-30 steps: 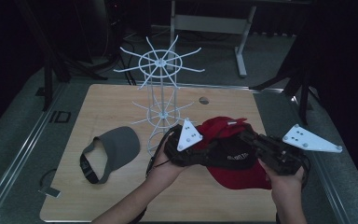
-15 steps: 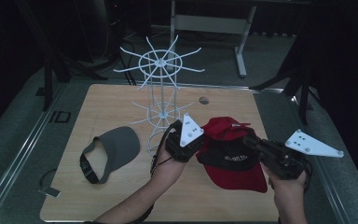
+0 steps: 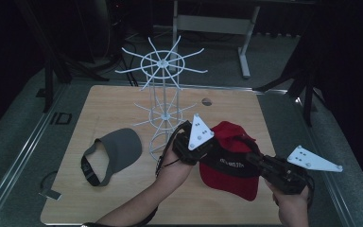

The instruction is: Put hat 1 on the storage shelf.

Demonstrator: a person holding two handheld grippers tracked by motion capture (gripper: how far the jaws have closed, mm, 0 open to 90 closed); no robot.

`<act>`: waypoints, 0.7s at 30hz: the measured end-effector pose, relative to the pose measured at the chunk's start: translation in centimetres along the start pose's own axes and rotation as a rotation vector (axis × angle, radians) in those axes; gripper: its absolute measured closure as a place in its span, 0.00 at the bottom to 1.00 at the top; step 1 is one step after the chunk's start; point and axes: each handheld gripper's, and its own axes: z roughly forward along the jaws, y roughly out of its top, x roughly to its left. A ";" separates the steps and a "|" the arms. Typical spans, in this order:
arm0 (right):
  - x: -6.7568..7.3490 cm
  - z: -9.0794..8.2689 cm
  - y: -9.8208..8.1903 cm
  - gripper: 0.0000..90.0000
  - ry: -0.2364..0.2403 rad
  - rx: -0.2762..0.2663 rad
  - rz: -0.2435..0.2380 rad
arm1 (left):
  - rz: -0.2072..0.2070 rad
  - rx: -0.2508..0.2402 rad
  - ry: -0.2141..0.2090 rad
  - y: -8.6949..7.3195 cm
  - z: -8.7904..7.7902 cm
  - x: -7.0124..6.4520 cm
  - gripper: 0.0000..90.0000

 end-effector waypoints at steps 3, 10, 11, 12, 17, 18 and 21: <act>0.1 -0.6 0.1 0.79 0.019 -0.006 -0.010 | 0.003 -0.008 -0.004 0.3 -0.1 -0.1 0.99; 0.2 -1.1 0.1 0.58 0.070 -0.011 -0.040 | 0.000 -0.029 -0.015 0.7 -0.3 -0.1 0.99; 0.4 -1.2 0.2 0.56 0.079 -0.021 -0.046 | -0.005 -0.032 -0.020 0.8 -0.3 0.0 0.99; 0.6 -1.3 0.3 0.56 0.087 -0.028 -0.056 | -0.008 -0.029 -0.027 0.8 -0.3 0.0 0.99; 1.0 -1.7 1.0 0.57 0.119 -0.059 -0.082 | 0.013 -0.023 -0.042 0.5 -0.3 -0.3 0.99; 0.8 -1.9 1.2 0.59 0.116 -0.072 -0.090 | 0.014 -0.022 -0.051 0.5 -0.4 -0.2 0.99; 0.8 -1.8 1.4 0.60 0.090 -0.054 -0.110 | 0.011 -0.012 -0.069 0.4 -0.7 -0.1 0.99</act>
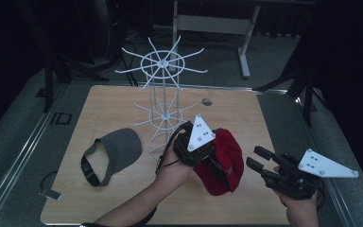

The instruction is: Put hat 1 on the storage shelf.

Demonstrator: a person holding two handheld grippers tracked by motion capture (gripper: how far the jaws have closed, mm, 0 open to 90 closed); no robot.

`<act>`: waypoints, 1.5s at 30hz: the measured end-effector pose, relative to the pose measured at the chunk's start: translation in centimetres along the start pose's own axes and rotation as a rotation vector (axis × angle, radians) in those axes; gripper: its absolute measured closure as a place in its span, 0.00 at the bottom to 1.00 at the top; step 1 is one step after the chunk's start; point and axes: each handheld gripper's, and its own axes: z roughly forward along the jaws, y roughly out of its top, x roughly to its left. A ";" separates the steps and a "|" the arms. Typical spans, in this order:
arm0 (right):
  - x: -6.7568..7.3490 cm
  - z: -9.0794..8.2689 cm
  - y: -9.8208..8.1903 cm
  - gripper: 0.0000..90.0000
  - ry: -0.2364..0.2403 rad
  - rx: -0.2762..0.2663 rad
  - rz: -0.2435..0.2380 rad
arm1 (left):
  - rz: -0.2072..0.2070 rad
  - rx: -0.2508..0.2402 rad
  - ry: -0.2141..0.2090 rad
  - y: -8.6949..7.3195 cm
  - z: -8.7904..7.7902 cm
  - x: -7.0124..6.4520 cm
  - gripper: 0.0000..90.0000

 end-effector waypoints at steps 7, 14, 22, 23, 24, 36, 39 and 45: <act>-0.1 2.1 -0.1 0.65 0.006 0.062 -0.044 | -0.017 0.007 -0.074 -0.5 -0.7 0.6 0.99; -0.1 3.4 -0.2 0.69 0.022 0.091 -0.082 | -0.022 0.003 -0.107 -0.4 -0.6 0.6 0.99; 0.0 3.4 -0.2 0.93 0.067 0.095 -0.125 | -0.024 0.004 -0.120 -0.2 -0.3 0.6 0.99; 0.0 3.3 -0.1 0.96 0.078 0.097 -0.130 | -0.028 0.005 -0.124 -0.2 -0.2 0.7 0.99; 0.0 3.3 -0.1 0.97 0.081 0.096 -0.133 | -0.029 0.007 -0.125 -0.2 -0.2 0.7 0.99; -0.6 1.8 0.9 0.99 0.093 0.013 -0.027 | -0.015 -0.005 -0.195 -0.4 -0.3 0.9 0.98; -0.6 1.5 1.1 0.99 0.084 -0.009 -0.019 | -0.008 -0.028 -0.218 -0.5 -0.3 0.9 0.98; -0.7 1.4 1.6 0.99 0.065 -0.022 -0.017 | 0.001 -0.020 -0.233 -0.5 -0.2 0.8 0.87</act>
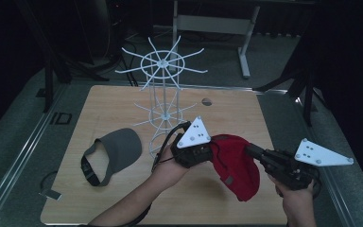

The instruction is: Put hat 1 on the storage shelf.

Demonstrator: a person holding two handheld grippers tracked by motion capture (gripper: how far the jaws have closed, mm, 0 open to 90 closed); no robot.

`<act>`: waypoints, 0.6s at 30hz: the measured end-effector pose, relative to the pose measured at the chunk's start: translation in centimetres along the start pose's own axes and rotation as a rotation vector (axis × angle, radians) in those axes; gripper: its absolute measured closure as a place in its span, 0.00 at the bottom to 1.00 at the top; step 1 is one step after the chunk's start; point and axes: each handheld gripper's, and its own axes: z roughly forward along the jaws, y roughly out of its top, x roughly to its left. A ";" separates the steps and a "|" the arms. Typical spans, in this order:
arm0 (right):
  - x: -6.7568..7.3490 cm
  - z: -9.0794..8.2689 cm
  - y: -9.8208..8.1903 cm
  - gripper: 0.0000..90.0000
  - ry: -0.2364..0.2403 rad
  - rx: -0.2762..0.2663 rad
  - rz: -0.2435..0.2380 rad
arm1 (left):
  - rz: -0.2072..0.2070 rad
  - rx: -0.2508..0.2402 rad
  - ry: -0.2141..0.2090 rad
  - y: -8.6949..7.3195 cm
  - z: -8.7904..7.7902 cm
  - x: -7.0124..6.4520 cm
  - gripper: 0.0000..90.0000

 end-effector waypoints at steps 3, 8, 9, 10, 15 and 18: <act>-0.1 0.0 0.2 0.99 -0.012 0.000 0.002 | -0.018 -0.007 -0.009 -0.2 -0.2 0.1 0.68; -0.1 0.0 0.3 0.99 -0.034 0.005 0.003 | 0.010 -0.005 0.041 -0.4 -0.8 -0.1 0.60; -0.1 0.0 0.4 0.99 -0.038 0.009 0.003 | 0.027 -0.009 0.044 -0.5 -1.0 -0.1 0.58; -0.1 0.0 0.4 0.99 -0.041 0.006 0.008 | 0.024 -0.006 0.045 -0.5 -1.1 -0.1 0.58; -0.1 -0.1 0.5 0.99 -0.052 0.015 0.007 | 0.016 -0.001 0.065 -1.0 -1.8 0.1 0.51; -0.1 -0.2 0.5 0.99 -0.057 0.008 0.011 | 0.010 -0.004 0.077 -1.3 -2.2 0.1 0.50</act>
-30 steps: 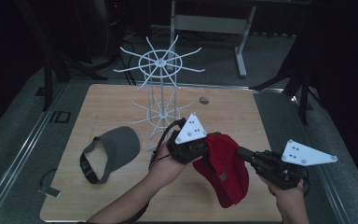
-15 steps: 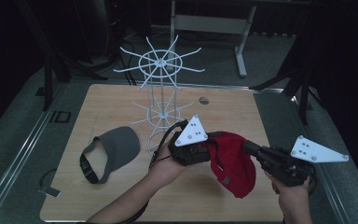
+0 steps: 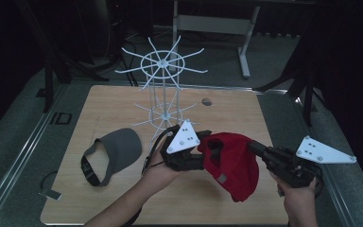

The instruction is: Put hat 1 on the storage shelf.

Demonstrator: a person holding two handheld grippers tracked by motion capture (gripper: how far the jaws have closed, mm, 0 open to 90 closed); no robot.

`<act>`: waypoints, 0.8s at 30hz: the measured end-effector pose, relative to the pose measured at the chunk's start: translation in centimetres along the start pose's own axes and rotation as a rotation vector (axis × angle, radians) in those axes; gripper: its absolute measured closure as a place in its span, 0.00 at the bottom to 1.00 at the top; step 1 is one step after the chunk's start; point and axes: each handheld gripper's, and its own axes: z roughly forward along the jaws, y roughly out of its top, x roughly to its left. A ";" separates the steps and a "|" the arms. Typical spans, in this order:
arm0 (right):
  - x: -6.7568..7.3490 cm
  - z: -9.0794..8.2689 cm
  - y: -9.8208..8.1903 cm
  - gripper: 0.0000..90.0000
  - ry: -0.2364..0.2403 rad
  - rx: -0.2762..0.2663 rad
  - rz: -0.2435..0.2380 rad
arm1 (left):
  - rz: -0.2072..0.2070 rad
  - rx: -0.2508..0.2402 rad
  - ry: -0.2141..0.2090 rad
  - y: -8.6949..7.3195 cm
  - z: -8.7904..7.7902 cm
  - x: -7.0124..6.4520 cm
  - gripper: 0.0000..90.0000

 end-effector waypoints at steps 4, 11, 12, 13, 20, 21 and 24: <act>-0.2 -0.4 0.1 0.99 -0.004 -0.012 0.008 | -0.016 -0.005 0.021 -0.3 -0.7 0.2 0.50; -0.7 -1.0 0.4 0.99 -0.021 -0.029 0.021 | -0.036 -0.014 0.061 -0.9 -2.1 0.9 0.51; -0.8 -1.1 0.4 0.99 -0.024 -0.030 0.024 | -0.039 -0.015 0.062 -1.0 -2.4 0.9 0.51; -0.8 -1.1 0.5 0.99 -0.032 -0.031 0.023 | -0.040 -0.015 0.065 -1.1 -2.5 0.9 0.51; -1.6 -1.1 1.0 0.99 -0.070 -0.043 0.044 | -0.047 -0.001 0.066 -2.8 -3.5 0.7 0.51; -1.7 -1.1 1.1 0.99 -0.073 -0.044 0.045 | -0.051 0.001 0.067 -3.1 -3.6 0.7 0.51; -2.1 -1.0 1.4 0.99 -0.086 -0.048 0.049 | -0.063 0.012 0.069 -4.2 -3.9 0.7 0.51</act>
